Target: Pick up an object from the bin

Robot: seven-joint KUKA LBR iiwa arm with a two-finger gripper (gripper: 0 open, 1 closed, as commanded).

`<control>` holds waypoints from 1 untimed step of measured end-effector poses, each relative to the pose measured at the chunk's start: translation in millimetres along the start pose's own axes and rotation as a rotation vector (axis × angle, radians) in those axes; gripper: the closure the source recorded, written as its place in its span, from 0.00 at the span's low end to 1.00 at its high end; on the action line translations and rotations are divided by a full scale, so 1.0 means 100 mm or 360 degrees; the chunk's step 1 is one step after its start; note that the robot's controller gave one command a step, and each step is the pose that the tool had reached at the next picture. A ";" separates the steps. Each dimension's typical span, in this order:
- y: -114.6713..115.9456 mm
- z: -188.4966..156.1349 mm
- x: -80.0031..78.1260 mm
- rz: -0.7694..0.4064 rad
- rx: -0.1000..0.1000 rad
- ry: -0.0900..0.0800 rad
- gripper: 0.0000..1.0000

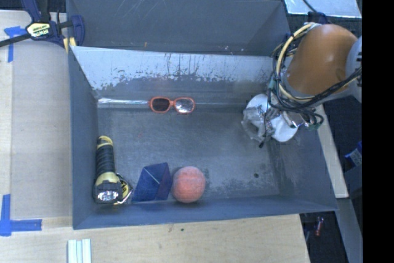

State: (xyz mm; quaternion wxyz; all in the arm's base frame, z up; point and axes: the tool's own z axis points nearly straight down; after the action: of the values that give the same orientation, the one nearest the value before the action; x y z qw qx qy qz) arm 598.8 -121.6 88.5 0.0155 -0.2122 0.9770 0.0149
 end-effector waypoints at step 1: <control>-0.05 0.04 -0.03 0.0067 -0.0017 0.0000 1.00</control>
Offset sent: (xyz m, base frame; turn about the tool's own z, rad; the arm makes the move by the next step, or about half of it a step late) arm 0.0217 0.0284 0.0627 -0.1721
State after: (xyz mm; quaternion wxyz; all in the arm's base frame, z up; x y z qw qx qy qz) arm 604.0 -124.8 84.9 0.0142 -0.1917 0.9811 0.0205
